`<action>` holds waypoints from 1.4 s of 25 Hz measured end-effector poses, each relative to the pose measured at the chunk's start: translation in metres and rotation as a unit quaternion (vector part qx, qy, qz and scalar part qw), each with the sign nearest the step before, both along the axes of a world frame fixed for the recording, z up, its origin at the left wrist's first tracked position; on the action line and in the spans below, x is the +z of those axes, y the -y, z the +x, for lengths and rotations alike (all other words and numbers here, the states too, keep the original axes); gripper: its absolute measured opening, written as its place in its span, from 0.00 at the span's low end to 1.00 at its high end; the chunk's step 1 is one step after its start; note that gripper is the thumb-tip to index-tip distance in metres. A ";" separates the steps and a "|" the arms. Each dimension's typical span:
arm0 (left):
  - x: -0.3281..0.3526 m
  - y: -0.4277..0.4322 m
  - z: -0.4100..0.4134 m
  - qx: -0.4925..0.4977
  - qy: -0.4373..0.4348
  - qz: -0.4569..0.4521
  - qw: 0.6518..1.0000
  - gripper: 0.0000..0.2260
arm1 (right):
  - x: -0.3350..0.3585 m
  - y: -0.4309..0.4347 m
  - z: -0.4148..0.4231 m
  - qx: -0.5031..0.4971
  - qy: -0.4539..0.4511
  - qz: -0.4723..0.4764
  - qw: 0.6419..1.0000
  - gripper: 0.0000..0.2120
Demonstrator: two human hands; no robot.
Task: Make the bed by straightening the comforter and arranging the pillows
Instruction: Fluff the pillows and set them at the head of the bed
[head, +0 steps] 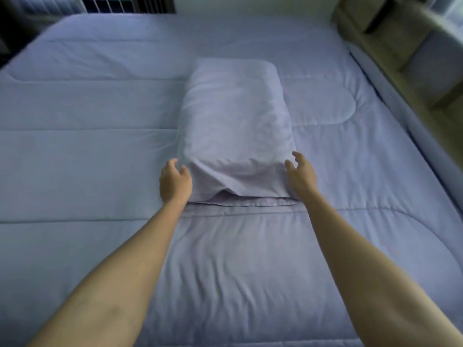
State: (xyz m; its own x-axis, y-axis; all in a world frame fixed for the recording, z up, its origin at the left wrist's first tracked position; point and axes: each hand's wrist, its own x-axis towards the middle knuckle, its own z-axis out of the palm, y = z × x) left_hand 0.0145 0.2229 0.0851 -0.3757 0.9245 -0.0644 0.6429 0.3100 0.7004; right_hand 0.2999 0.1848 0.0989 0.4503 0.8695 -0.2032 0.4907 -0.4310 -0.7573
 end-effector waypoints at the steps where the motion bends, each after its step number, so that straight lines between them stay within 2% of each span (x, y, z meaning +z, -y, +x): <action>1: -0.001 -0.017 0.001 0.000 0.000 -0.011 1.000 0.21 | 0.000 -0.018 0.000 0.005 0.010 0.001 1.000 0.23; 4: -0.019 -0.058 0.006 -0.035 -0.009 -0.104 0.994 0.27 | -0.021 -0.060 0.010 -0.010 0.060 -0.046 0.997 0.26; 7: -0.040 -0.083 0.012 -0.018 -0.011 -0.148 0.989 0.35 | -0.044 -0.078 0.013 -0.053 0.026 -0.099 0.993 0.32; 10: -0.049 -0.099 0.008 -0.016 0.031 -0.166 0.986 0.35 | -0.050 -0.085 0.012 -0.080 0.017 -0.103 0.991 0.35; 12: -0.052 -0.105 0.003 -0.023 0.075 -0.154 0.985 0.32 | -0.049 -0.092 0.013 -0.070 0.026 -0.108 0.991 0.30; 13: -0.051 -0.105 0.001 -0.034 0.068 -0.140 0.987 0.29 | -0.046 -0.095 0.014 -0.068 0.022 -0.105 0.992 0.26; 17: -0.019 -0.094 0.003 -0.063 -0.031 -0.099 0.993 0.21 | -0.020 -0.090 0.012 -0.076 -0.046 -0.061 0.994 0.16; 19: 0.005 -0.084 0.001 -0.071 -0.065 -0.088 0.991 0.19 | -0.001 -0.080 0.008 -0.062 -0.049 -0.039 0.996 0.13; 22: 0.041 -0.062 -0.012 -0.092 -0.067 -0.088 0.990 0.19 | 0.036 -0.056 0.004 -0.042 -0.055 -0.031 0.997 0.11; 26: 0.060 -0.004 -0.035 -0.101 -0.014 -0.082 0.991 0.19 | 0.064 0.005 -0.002 -0.048 -0.084 -0.028 0.995 0.09; 30: 0.035 0.076 -0.051 -0.128 -0.015 -0.124 0.984 0.16 | 0.033 0.093 -0.022 -0.061 -0.068 -0.110 0.990 0.10; 35: 0.011 0.165 -0.065 -0.105 0.012 -0.109 0.988 0.15 | 0.003 0.174 -0.039 -0.078 -0.076 -0.094 0.990 0.12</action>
State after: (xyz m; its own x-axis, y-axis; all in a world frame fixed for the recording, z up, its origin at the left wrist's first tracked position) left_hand -0.0504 0.0581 0.0961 -0.1736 0.9452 -0.2765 0.6927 0.3168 0.6479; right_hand 0.2608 0.0106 0.1018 0.5282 0.7324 -0.4295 0.2941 -0.6324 -0.7166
